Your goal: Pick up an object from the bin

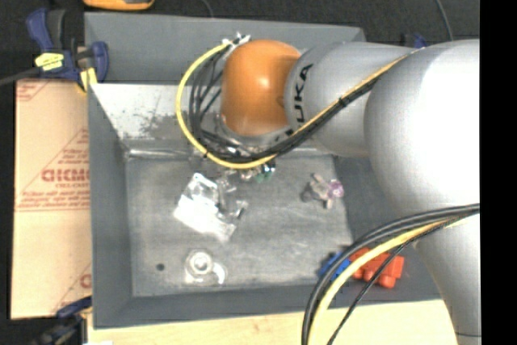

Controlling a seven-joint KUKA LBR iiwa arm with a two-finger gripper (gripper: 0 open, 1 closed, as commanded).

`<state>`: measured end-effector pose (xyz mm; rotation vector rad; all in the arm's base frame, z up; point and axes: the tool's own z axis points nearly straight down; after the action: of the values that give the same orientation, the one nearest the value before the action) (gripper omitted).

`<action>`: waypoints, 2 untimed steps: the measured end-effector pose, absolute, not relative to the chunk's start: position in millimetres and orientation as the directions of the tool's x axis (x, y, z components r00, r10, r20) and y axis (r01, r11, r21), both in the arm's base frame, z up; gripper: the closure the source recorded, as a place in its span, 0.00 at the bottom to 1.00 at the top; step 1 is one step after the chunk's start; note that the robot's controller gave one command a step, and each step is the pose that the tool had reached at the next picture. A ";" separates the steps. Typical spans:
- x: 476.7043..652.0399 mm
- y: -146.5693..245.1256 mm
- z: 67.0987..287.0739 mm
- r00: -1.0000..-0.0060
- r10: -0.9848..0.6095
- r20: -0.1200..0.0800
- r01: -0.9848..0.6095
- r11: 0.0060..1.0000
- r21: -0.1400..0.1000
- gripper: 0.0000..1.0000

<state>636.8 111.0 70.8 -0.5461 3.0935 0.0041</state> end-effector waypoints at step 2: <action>642.8 125.2 71.5 -0.869 -0.494 -0.007 -0.494 0.869 -0.003 0.00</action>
Offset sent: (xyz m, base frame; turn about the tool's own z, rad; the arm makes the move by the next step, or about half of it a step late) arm -0.0780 0.0525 -0.0008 -0.1900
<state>642.8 125.2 71.5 -0.8013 3.0302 -0.0016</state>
